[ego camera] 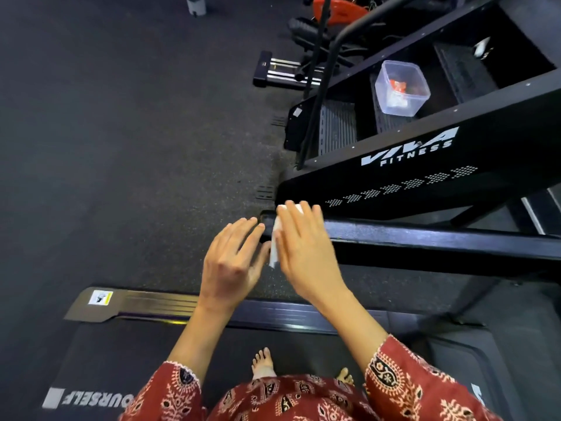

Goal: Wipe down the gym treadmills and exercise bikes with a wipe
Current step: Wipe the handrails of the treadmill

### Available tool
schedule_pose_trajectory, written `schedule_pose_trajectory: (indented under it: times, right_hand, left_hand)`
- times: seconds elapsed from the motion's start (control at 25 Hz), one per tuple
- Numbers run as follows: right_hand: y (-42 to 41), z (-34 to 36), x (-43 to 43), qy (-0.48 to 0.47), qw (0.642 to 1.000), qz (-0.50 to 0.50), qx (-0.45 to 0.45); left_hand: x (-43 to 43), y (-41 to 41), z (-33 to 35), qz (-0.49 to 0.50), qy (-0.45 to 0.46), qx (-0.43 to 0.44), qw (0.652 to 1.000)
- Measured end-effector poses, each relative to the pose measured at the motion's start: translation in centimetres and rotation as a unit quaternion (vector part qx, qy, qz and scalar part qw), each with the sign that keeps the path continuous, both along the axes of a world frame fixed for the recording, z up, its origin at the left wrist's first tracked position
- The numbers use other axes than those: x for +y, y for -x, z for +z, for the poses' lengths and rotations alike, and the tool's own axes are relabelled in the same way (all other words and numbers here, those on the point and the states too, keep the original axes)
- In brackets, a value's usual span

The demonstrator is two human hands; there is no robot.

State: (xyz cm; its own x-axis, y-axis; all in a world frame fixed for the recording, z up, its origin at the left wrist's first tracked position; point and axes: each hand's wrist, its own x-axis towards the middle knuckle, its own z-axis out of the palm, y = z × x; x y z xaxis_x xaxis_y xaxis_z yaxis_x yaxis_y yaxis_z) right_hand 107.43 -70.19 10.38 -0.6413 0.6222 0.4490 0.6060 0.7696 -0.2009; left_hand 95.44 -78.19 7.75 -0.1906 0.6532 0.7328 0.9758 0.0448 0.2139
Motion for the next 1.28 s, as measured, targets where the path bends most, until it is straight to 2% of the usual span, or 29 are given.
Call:
schedule_pose_trajectory:
  times: [0.08, 0.12, 0.28, 0.44, 0.48, 0.56, 0.68, 0.72, 0.84, 0.88, 1.0, 1.04, 1.16, 1.28]
  right_hand:
    - [-0.6, -0.1, 0.1, -0.024, 0.996, 0.077, -0.035]
    - [-1.5, -0.2, 0.6, -0.035, 0.995, 0.077, -0.043]
    - [-0.5, 0.2, 1.2, 0.007, 1.000, -0.025, -0.012]
    - [0.2, -0.6, -0.1, -0.042, 0.996, 0.073, -0.038]
    - [-1.6, -0.8, 0.3, -0.054, 0.996, 0.064, -0.039]
    - [-5.9, -1.4, 1.2, -0.048, 0.999, -0.017, -0.009]
    - [-7.4, -0.9, 1.9, 0.017, 0.987, -0.144, 0.061]
    - [-6.5, -0.7, 1.7, 0.016, 0.988, -0.142, 0.060]
    - [-6.8, -1.1, 1.8, -0.035, 0.999, -0.038, 0.009]
    - [-8.4, -1.2, 2.5, -0.044, 0.998, -0.041, 0.008]
    - [-12.5, -1.1, 3.7, 0.032, 0.982, -0.157, 0.100]
    - [-12.8, -1.0, 3.7, 0.036, 0.982, -0.153, 0.104]
    - [-13.8, -1.5, 4.4, -0.018, 0.998, -0.049, 0.020]
    - [-16.0, -0.7, 6.0, 0.034, 0.983, -0.160, 0.077]
  left_hand:
    - [-0.4, 0.5, -0.1, 0.010, 0.002, -0.004, 1.000]
    - [-0.6, 0.6, -0.2, 0.016, 0.001, -0.008, 1.000]
    - [-0.8, 0.8, -0.3, -0.003, 0.018, -0.018, 1.000]
    - [-0.7, 0.5, -0.3, -0.036, 0.027, -0.033, 0.998]
    - [-0.7, 0.3, -0.2, -0.036, 0.023, -0.031, 0.999]
    - [-0.3, -0.2, 0.0, -0.042, 0.016, -0.019, 0.999]
    - [1.3, -1.7, 0.4, -0.081, 0.020, 0.003, 0.997]
    - [1.8, -2.3, 0.4, -0.096, 0.025, 0.013, 0.995]
    - [3.1, -4.0, 0.4, -0.119, 0.048, 0.028, 0.991]
    - [3.4, -4.5, 0.4, -0.119, 0.055, 0.027, 0.991]
    - [4.2, -6.1, 0.4, -0.116, 0.060, 0.036, 0.991]
    - [4.6, -6.6, 0.5, -0.120, 0.057, 0.041, 0.990]
    - [6.0, -8.2, 1.0, -0.133, 0.050, 0.048, 0.989]
    - [7.3, -10.5, 1.3, -0.145, 0.059, 0.048, 0.987]
